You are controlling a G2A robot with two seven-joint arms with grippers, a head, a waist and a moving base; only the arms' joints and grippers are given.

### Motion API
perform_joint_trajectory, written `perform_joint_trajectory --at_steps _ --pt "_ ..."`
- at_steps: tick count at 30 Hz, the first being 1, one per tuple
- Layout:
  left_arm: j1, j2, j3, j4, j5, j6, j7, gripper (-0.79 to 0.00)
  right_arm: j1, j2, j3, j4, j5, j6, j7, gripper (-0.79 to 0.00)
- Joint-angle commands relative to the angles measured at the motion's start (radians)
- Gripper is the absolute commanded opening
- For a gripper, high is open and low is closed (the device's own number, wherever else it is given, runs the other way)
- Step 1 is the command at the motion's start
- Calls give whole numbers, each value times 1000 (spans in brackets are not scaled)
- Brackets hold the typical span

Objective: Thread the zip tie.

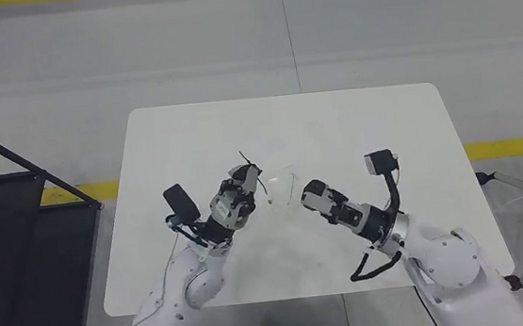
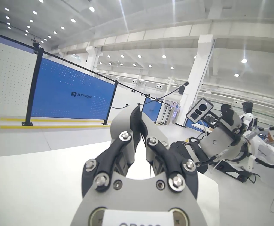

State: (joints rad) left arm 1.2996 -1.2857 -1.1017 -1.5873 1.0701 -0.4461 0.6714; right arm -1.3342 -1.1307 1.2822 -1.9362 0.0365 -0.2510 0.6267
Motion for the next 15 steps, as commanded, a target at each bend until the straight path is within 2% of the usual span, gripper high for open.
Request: perform_joint_trajectory --at_steps 1,3,7,10,12,15 --pt "6 -2 3 -6 -31 -10 -6 -785 23 -4 -21 42 -23 -30 -20 0" --pt "9 -4 3 -13 -67 -30 -20 -785 44 -8 -39 81 -33 -60 -37 -34" --pt "12 -4 -6 -20 -131 -76 -69 -785 72 -14 -69 136 -53 -130 -60 -212" --pt "11 -6 -7 -24 -147 -80 -85 -785 91 -19 -96 161 -71 -138 -77 -237" --pt "12 -7 -5 -24 -148 -82 -86 -785 107 -23 -115 173 -89 -134 -85 -314" --pt "12 -10 -1 -22 -154 -91 -74 -785 127 -30 -143 187 -108 -123 -100 -376"
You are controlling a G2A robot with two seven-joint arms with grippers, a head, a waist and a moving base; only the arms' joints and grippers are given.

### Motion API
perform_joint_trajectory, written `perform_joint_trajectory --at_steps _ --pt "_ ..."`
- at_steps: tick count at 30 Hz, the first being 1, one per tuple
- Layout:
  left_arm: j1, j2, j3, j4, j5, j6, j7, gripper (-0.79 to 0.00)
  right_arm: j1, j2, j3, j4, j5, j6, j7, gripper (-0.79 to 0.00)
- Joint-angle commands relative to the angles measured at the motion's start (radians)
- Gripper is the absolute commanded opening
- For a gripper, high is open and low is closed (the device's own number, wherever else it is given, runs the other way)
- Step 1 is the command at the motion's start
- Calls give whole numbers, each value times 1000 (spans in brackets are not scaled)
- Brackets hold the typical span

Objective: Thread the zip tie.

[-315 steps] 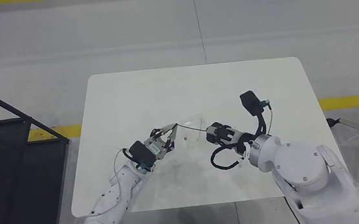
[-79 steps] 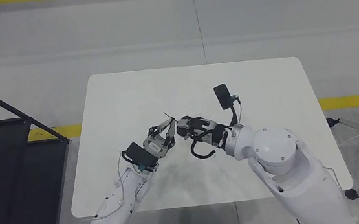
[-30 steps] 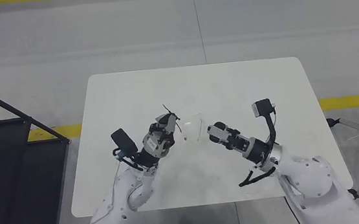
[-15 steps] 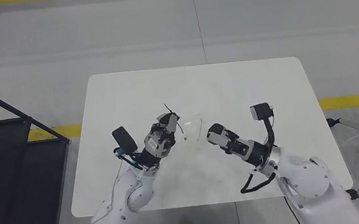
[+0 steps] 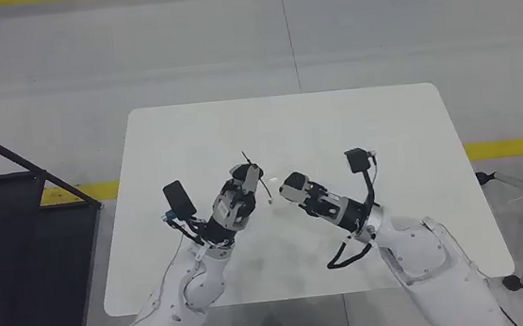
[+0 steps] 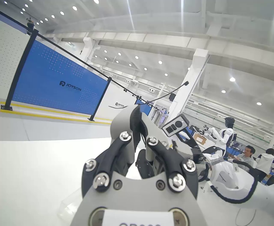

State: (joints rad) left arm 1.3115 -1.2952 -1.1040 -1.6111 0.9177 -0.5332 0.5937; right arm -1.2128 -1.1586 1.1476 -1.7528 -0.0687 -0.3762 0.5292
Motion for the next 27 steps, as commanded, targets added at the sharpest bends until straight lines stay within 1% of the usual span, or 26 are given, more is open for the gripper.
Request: perform_joint_trajectory --at_steps 1,5,9,20,23,25,27 --pt "0 -2 1 3 -2 -6 4 -785 12 -4 -16 9 -5 3 -5 -369" --pt "-1 -5 1 7 -4 -11 9 -785 25 -9 -39 19 -14 -15 -9 -400" --pt "-4 -8 -1 14 -13 -11 4 -785 31 -12 -51 23 -14 -26 -3 -385" --pt "-16 -16 -1 31 -28 -19 -14 -785 38 -16 -63 30 -10 -50 4 -403" --pt "-16 -18 0 32 -25 -19 -16 -785 40 -17 -65 31 -10 -53 4 -434" --pt "-16 -20 0 32 -20 -20 -14 -785 40 -18 -65 31 -7 -58 1 -483" --pt "-15 -21 -1 33 -17 -22 -12 -785 39 -18 -64 32 -6 -60 0 -493"
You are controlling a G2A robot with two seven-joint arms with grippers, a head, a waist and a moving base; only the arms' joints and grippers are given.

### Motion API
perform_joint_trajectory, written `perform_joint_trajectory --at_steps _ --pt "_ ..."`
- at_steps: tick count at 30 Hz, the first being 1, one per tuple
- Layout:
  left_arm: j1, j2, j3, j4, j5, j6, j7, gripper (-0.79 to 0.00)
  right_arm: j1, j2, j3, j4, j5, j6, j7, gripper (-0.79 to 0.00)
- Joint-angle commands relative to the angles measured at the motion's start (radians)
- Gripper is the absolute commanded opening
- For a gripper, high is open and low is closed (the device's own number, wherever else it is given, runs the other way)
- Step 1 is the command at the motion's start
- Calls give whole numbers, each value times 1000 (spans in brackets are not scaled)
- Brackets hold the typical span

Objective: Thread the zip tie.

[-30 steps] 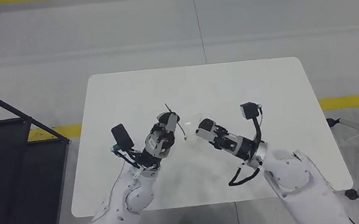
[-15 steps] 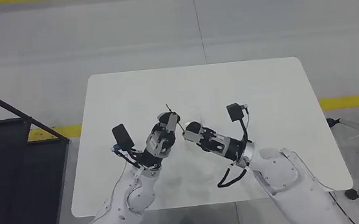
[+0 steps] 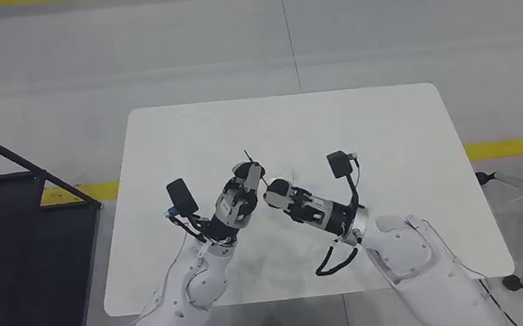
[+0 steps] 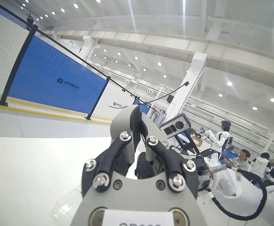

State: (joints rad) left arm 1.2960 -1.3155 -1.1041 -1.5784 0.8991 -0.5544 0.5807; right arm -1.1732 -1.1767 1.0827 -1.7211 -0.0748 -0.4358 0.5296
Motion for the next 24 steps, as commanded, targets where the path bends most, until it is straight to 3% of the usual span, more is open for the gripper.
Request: perform_joint_trajectory --at_steps 1,5,11,17,22,24 --pt "0 -1 -1 1 2 -1 2 -785 -1 0 1 0 0 -1 0 -505" --pt "2 -3 -2 2 8 -1 2 -785 -2 -1 2 0 2 -4 0 -582" --pt "4 -6 -5 3 18 0 5 -785 -4 -2 5 0 0 -4 -8 -616" --pt "6 -9 -7 3 27 -4 6 -785 -7 -3 7 -2 0 -2 -13 -573" --pt "8 -11 -9 2 31 -9 6 -785 -10 -4 11 -5 4 -5 -16 -588" --pt "8 -12 -9 2 32 -10 5 -785 -12 -4 12 -5 4 -7 -17 -628"
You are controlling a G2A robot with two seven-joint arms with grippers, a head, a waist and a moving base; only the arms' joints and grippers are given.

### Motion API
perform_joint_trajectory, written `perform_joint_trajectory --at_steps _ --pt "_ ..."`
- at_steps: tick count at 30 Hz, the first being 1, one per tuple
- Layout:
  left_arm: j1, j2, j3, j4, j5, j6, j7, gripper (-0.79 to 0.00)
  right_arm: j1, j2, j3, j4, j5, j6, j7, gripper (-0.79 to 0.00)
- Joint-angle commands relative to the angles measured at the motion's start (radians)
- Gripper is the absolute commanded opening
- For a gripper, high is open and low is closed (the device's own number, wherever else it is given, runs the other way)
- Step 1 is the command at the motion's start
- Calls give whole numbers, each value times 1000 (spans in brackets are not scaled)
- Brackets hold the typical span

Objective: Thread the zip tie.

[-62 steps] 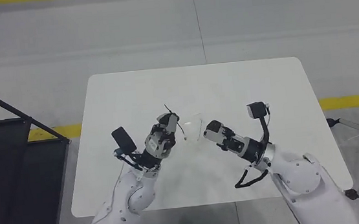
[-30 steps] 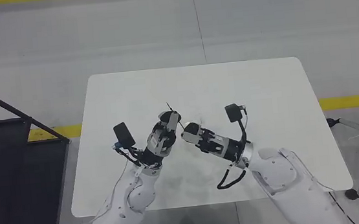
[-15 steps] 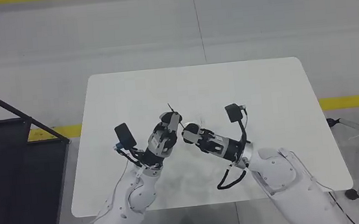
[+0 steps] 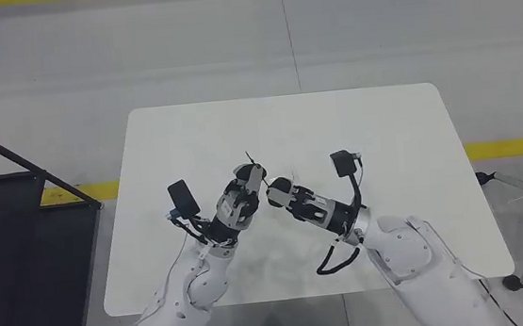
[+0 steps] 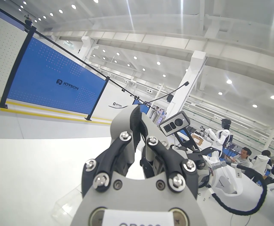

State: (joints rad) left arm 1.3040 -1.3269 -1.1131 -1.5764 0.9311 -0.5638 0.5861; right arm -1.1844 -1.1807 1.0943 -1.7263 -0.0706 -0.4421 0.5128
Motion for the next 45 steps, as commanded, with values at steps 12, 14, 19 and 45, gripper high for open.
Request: perform_joint_trajectory --at_steps 12,14,19,45 --pt "4 -6 -5 -1 5 -6 9 -785 -1 -2 6 3 12 -8 3 -785" --pt "5 -7 -6 0 4 -5 7 -785 -2 -2 7 3 12 -9 4 -785" --pt "6 -8 -7 0 -4 -15 -8 -203 -8 -2 14 1 17 -21 1 -785" --pt "41 19 -116 42 -266 -244 -196 0 17 8 60 70 350 -166 232 -785"
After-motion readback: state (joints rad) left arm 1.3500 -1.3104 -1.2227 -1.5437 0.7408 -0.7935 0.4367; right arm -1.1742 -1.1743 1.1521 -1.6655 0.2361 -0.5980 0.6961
